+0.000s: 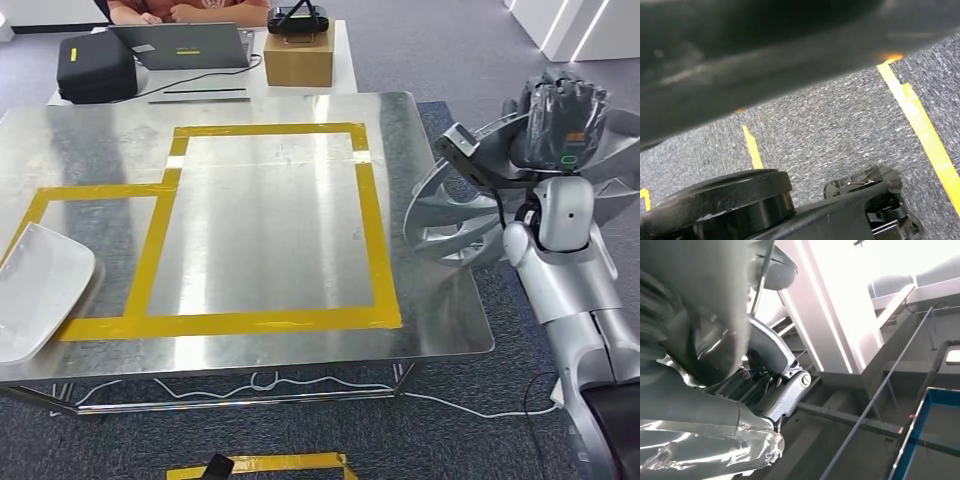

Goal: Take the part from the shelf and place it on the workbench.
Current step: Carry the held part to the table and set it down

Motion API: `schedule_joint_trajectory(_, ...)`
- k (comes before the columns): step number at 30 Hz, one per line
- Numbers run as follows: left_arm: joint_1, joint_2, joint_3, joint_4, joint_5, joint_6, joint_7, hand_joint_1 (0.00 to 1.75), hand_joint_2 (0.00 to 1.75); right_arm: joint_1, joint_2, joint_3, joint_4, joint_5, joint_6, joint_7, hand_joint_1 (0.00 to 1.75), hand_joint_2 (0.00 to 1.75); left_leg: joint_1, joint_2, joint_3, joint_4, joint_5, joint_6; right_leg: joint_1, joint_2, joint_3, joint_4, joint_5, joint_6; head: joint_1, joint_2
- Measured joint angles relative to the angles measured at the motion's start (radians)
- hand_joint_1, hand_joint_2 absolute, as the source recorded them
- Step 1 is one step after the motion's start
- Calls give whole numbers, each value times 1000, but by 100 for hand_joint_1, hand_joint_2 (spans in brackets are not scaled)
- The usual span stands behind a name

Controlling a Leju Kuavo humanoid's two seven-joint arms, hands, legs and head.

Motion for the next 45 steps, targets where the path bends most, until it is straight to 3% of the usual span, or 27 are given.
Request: schedule_joint_trajectory(45,-3,-3,-25,0,-40,-4,23,0,0,-66,111,81,61,89,-20,10,175,175,0,0,-1,0,1,1,0,0,-1,-1,2,2,0,0)
